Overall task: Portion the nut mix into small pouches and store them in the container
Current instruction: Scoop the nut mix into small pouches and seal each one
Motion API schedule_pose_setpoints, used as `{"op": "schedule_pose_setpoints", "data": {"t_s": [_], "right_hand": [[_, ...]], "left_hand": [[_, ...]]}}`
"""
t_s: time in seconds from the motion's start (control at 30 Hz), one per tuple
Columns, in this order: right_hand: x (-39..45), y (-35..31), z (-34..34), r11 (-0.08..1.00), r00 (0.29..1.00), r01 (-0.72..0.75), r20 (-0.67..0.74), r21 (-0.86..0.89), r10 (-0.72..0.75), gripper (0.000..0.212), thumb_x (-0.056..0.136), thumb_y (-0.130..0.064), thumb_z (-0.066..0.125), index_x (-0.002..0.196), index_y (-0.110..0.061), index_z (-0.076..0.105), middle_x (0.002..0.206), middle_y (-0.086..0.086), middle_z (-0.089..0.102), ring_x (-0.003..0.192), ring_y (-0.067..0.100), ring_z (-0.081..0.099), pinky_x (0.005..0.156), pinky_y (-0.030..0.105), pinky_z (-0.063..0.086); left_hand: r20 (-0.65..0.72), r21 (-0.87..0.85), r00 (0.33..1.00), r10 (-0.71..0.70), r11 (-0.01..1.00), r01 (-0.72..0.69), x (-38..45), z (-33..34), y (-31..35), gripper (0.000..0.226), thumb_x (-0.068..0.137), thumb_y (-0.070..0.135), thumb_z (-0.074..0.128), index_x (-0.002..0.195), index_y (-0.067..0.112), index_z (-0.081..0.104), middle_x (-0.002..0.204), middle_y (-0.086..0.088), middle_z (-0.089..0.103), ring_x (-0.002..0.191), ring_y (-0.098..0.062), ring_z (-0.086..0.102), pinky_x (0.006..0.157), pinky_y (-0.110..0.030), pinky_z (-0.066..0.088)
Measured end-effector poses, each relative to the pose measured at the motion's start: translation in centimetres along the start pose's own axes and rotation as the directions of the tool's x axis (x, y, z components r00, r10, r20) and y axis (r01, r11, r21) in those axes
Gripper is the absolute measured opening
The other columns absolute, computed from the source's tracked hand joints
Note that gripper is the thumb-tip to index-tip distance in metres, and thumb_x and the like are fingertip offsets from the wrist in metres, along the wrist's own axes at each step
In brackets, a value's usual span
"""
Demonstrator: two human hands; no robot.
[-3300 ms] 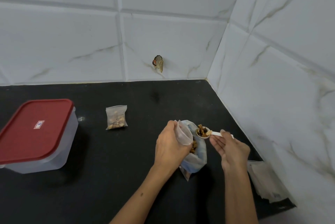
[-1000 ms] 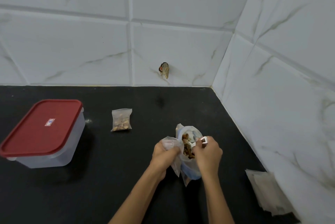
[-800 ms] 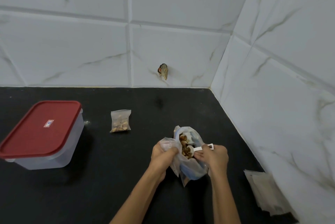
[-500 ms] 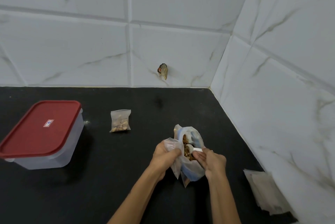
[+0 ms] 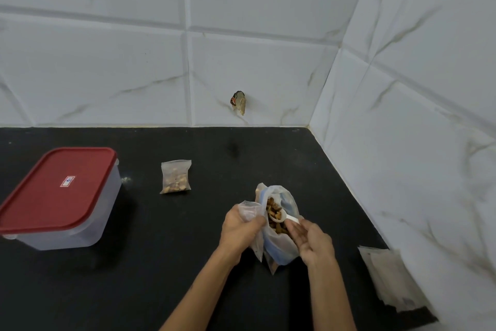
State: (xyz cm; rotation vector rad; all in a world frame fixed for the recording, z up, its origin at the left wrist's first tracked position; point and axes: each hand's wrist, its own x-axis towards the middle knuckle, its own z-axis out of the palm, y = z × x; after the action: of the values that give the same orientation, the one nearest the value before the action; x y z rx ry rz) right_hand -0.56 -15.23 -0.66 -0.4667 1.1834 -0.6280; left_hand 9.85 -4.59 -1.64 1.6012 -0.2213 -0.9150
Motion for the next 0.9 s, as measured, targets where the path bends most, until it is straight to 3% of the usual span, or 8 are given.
{"op": "schedule_pose_setpoints", "data": {"t_s": [0.17, 0.33, 0.5, 0.6, 0.67, 0.73, 0.8, 0.9], "right_hand": [[-1.5, -1.0, 0.1, 0.998, 0.998, 0.063, -0.018, 0.026, -0.062, 0.015, 0.089, 0.002, 0.057, 0.103, 0.002, 0.054, 0.092, 0.023, 0.064, 0.083, 0.027, 0.067, 0.075, 0.036, 0.052], [-4.3, -2.9, 0.8, 0.979, 0.979, 0.203, -0.008, 0.031, -0.202, 0.004, 0.089, -0.001, 0.059, 0.091, -0.004, 0.059, 0.087, 0.019, 0.067, 0.079, 0.024, 0.07, 0.065, 0.031, 0.059], [-8.3, -4.0, 2.3, 0.893, 0.887, 0.446, 0.164, -0.061, -0.432, 0.004, 0.088, -0.007, 0.062, 0.086, -0.004, 0.064, 0.075, 0.014, 0.072, 0.067, 0.02, 0.072, 0.062, 0.027, 0.06], [-9.8, -3.0, 3.1, 0.682, 0.726, 0.686, 0.308, -0.253, -0.615, 0.005, 0.089, -0.013, 0.062, 0.089, -0.009, 0.065, 0.075, 0.008, 0.072, 0.069, 0.016, 0.072, 0.063, 0.024, 0.059], [-10.2, -2.4, 3.2, 0.385, 0.563, 0.817, 0.447, -0.43, -0.695, 0.004, 0.089, -0.018, 0.062, 0.088, -0.015, 0.065, 0.078, 0.0, 0.071, 0.071, 0.007, 0.07, 0.064, 0.018, 0.055], [-10.4, -2.3, 3.1, 0.121, 0.444, 0.857, 0.598, -0.501, -0.667, 0.007, 0.088, -0.022, 0.062, 0.091, -0.017, 0.065, 0.081, -0.006, 0.069, 0.075, 0.002, 0.067, 0.064, 0.011, 0.051], [-10.6, -2.4, 2.9, 0.003, 0.382, 0.876, 0.691, -0.482, -0.614, 0.007, 0.088, -0.02, 0.063, 0.094, -0.016, 0.067, 0.084, -0.007, 0.068, 0.08, 0.001, 0.065, 0.066, 0.008, 0.05], [-11.2, -2.7, 2.8, -0.075, 0.294, 0.905, 0.744, -0.418, -0.6, 0.005, 0.087, -0.016, 0.065, 0.092, -0.016, 0.067, 0.083, -0.007, 0.068, 0.081, 0.002, 0.064, 0.068, 0.008, 0.049]], "left_hand": [[-0.116, 0.202, 0.965, 0.234, 0.957, -0.207, -1.3, -0.2, 1.1, 0.034, 0.076, 0.026, 0.078, 0.097, 0.022, 0.053, 0.093, 0.007, 0.062, 0.082, -0.002, 0.059, 0.055, -0.011, 0.042], [-0.094, 0.327, 0.926, 0.365, 0.89, -0.318, -2.3, -0.1, 2.4, 0.035, 0.074, 0.021, 0.076, 0.098, 0.023, 0.05, 0.092, 0.006, 0.061, 0.085, -0.005, 0.06, 0.069, -0.024, 0.054], [-0.031, 0.322, 0.917, 0.399, 0.872, -0.369, -3.0, 0.4, 3.4, 0.037, 0.075, 0.023, 0.075, 0.102, 0.022, 0.049, 0.093, 0.006, 0.061, 0.086, -0.005, 0.061, 0.072, -0.026, 0.055], [-0.026, 0.293, 0.908, 0.419, 0.871, -0.394, -3.1, 0.5, 3.8, 0.037, 0.074, 0.023, 0.077, 0.1, 0.02, 0.05, 0.093, 0.006, 0.062, 0.085, -0.006, 0.061, 0.071, -0.027, 0.055], [-0.031, 0.271, 0.909, 0.415, 0.879, -0.392, -3.0, 0.5, 3.9, 0.039, 0.072, 0.024, 0.078, 0.099, 0.02, 0.051, 0.092, 0.005, 0.064, 0.084, -0.007, 0.062, 0.07, -0.027, 0.054], [-0.03, 0.243, 0.914, 0.405, 0.89, -0.386, -2.9, 0.3, 3.8, 0.041, 0.069, 0.023, 0.079, 0.099, 0.021, 0.052, 0.092, 0.005, 0.065, 0.084, -0.009, 0.064, 0.069, -0.027, 0.055], [-0.023, 0.234, 0.912, 0.409, 0.89, -0.392, -2.9, 0.0, 3.7, 0.041, 0.069, 0.019, 0.08, 0.1, 0.021, 0.052, 0.091, 0.005, 0.064, 0.082, -0.008, 0.064, 0.068, -0.025, 0.055], [-0.031, 0.216, 0.905, 0.424, 0.887, -0.408, -2.9, -0.5, 3.7, 0.04, 0.07, 0.017, 0.08, 0.099, 0.021, 0.052, 0.089, 0.006, 0.063, 0.079, -0.003, 0.062, 0.061, -0.014, 0.05]]}}
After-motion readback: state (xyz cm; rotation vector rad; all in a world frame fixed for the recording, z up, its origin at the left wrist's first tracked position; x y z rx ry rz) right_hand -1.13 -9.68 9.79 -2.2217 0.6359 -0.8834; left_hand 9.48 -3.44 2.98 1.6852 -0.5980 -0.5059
